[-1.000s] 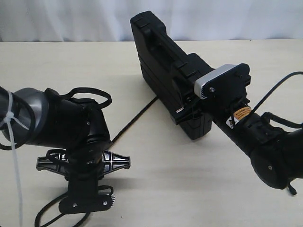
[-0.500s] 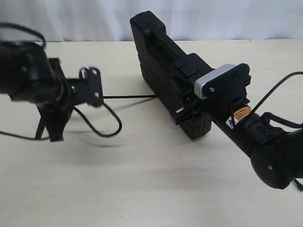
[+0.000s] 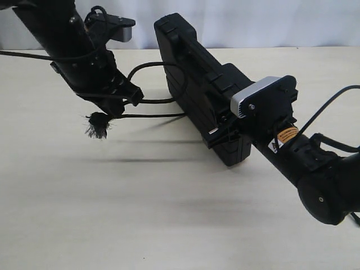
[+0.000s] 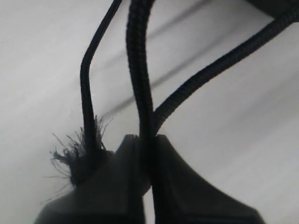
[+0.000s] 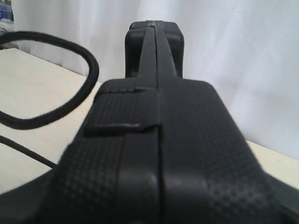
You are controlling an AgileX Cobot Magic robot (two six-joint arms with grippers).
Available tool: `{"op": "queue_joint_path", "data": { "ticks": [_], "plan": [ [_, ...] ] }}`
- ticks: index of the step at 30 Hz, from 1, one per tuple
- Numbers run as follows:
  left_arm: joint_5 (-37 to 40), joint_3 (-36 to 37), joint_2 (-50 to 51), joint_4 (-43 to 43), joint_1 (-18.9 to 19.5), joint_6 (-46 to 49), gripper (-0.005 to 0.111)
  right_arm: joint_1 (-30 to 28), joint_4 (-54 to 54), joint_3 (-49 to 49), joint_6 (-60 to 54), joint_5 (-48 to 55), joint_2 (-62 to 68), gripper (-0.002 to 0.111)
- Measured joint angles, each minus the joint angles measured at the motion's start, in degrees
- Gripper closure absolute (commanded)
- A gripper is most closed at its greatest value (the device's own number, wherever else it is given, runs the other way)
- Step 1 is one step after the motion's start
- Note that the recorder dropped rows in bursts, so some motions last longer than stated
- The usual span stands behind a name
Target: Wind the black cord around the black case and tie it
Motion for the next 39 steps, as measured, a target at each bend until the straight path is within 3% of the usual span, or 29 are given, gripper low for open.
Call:
{"op": "queue_joint_path", "data": {
  "ticks": [12,21,28,32,35,39],
  "plan": [
    [2.74,-8.98,4.71,-6.48,0.00,-2.48,0.107,0.00,0.00,0.00,0.10,0.00,0.00,0.104],
    [2.15,-10.48,7.38,-11.57,0.00,-2.14,0.107,0.00,0.00,0.00,0.10,0.00,0.00,0.104],
    [-3.00,-10.85,8.76,-26.35,0.00,10.30,0.107,0.00,-0.24,0.00,0.10,0.00,0.00,0.104],
    [-6.72,-11.84,8.76,-29.91,0.00,16.63,0.107,-0.11,-3.42,0.00,-0.34,0.42,0.00,0.103],
    [-7.71,-11.84,8.76,-28.28,0.00,18.39,0.107,-0.19,-5.69,0.00,-1.22,0.71,0.00,0.095],
    [-7.71,-11.84,8.76,-22.50,0.00,18.80,0.107,-0.19,-6.05,-0.09,-1.45,0.86,0.00,0.073]
  ]
}}
